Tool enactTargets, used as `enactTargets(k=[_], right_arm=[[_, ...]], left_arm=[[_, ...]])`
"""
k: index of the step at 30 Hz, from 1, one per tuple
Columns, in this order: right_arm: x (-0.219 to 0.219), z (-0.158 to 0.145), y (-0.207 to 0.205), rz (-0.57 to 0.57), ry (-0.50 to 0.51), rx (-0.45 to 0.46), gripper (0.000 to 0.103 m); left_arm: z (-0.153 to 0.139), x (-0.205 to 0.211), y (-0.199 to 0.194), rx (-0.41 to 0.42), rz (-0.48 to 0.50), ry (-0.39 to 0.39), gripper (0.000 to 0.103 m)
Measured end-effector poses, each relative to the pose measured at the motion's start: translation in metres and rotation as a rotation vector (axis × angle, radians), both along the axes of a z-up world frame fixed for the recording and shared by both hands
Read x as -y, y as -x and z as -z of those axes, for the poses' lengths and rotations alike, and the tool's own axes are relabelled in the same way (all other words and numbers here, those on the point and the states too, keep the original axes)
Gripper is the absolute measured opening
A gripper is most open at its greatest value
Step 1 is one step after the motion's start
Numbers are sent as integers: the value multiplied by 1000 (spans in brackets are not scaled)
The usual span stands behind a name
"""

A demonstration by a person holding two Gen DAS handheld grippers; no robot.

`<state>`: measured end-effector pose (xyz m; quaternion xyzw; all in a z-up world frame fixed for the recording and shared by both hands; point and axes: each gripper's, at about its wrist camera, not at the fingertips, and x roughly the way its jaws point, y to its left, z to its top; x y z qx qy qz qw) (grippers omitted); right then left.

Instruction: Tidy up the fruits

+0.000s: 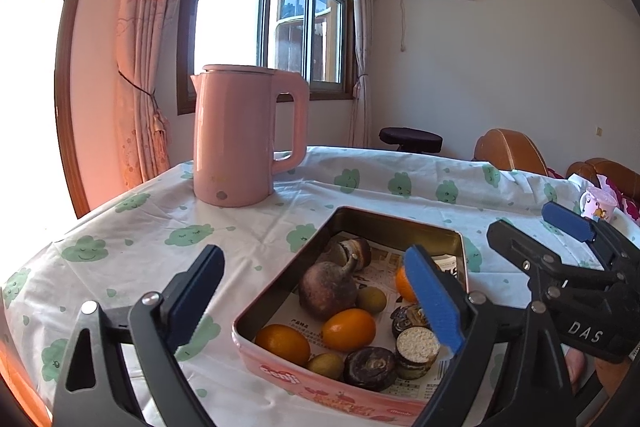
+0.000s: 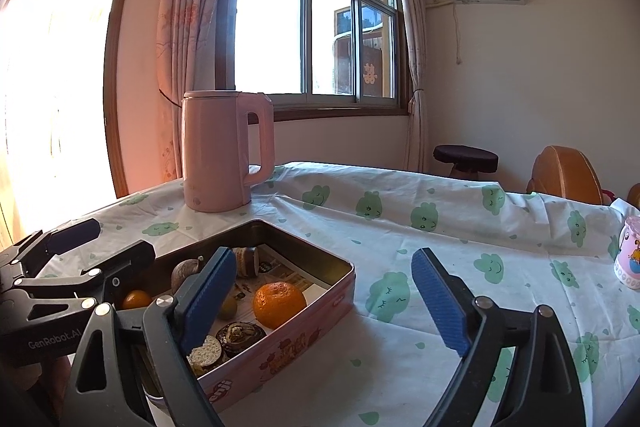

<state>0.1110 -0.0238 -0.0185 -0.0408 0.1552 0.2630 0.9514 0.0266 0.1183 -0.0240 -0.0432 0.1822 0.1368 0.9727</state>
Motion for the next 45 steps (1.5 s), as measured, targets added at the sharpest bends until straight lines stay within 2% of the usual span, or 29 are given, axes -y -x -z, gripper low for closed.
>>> enactTargets(k=[3,17,45], right_arm=[[0,0,0,5,-2,4,95],[4,-1,-2,17,-12,-1,95],[10,-2,-2,45,-23,-1,96]], left_arm=[[-1,1,1,3,-4,-8,96],[-1,1,1,1,-11,-9,102],[-2,-3,5,12,-53,-8,103]])
